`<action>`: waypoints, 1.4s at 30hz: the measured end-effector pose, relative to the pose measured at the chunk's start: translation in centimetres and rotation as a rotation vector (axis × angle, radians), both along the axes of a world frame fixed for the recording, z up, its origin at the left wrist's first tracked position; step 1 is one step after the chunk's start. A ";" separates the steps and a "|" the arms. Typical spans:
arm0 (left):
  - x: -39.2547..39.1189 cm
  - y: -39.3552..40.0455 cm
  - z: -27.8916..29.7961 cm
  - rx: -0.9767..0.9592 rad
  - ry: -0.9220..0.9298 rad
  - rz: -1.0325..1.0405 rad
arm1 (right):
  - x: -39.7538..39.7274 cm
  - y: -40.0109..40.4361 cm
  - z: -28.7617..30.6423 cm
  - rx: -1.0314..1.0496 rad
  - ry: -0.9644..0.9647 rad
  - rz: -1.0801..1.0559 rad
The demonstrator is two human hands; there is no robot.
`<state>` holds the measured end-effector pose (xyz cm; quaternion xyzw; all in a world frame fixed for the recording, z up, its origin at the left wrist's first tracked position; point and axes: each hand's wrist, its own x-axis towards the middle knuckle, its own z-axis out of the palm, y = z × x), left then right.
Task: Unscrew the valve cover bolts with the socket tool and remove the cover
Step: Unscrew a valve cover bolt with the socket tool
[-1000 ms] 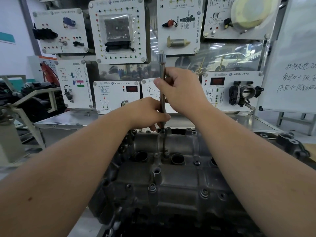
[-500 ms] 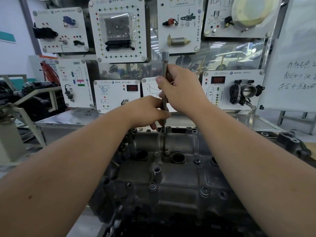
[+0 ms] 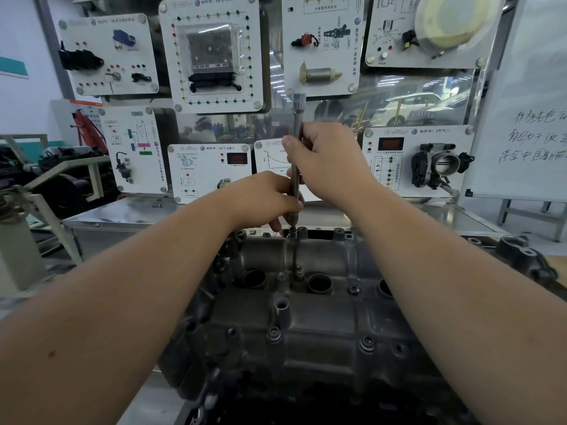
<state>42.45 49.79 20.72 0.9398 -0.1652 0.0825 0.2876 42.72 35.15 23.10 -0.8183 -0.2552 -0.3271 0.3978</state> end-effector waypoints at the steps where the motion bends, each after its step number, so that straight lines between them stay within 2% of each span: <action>1: 0.0 0.0 0.0 -0.003 -0.003 -0.007 | 0.0 0.0 0.0 -0.004 0.016 0.004; 5: -0.1 0.2 0.1 0.061 -0.037 -0.015 | -0.1 0.2 -0.1 0.025 0.029 0.028; 10: 0.0 0.2 0.0 0.039 -0.037 -0.012 | 0.0 0.0 -0.1 0.001 -0.063 -0.039; 16: 0.0 0.0 0.1 0.039 0.009 -0.005 | -0.1 0.2 0.1 -0.037 0.044 0.047; 20: -0.1 0.2 0.1 0.115 -0.025 -0.006 | -0.2 0.3 -0.3 -0.023 0.002 0.093; 25: 0.1 0.1 0.0 0.092 -0.030 0.001 | 0.0 0.1 -0.4 -0.034 -0.095 -0.024; 29: 0.1 0.1 0.0 0.017 0.002 0.006 | 0.1 0.1 0.0 0.014 0.039 0.055; 35: -0.1 0.2 0.1 0.092 -0.024 -0.011 | -0.3 0.2 -0.3 -0.011 -0.004 0.081; 42: 0.2 0.1 0.0 0.032 0.000 0.008 | -0.2 0.1 -0.1 -0.033 -0.009 0.039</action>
